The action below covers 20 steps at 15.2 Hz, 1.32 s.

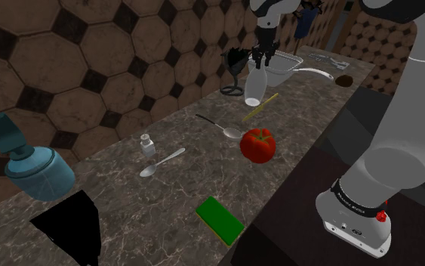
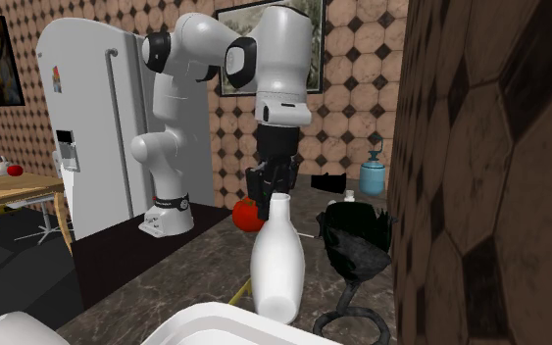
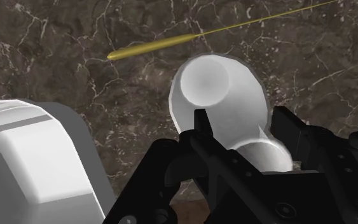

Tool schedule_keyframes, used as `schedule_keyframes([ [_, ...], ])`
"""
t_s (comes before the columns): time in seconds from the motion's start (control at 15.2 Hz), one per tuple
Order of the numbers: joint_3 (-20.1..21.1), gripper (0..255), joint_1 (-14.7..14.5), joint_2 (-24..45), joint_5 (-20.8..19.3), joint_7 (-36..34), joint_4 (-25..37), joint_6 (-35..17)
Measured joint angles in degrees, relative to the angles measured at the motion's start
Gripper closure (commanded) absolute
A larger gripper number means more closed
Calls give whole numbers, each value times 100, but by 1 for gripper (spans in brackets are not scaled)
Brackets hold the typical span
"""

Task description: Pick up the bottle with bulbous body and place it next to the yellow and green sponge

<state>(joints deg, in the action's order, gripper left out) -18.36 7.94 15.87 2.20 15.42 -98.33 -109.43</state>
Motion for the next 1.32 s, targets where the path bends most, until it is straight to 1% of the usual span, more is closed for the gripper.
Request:
schedule_keyframes([
  [0.26, -8, 255, -2, -41, -20, -7, 89, 140],
  [1.25, -35, 255, 16, -165, -64, 1, 1071, 1238],
  [1.32, -22, 255, -24, -249, -90, -51, 995, 1242],
])
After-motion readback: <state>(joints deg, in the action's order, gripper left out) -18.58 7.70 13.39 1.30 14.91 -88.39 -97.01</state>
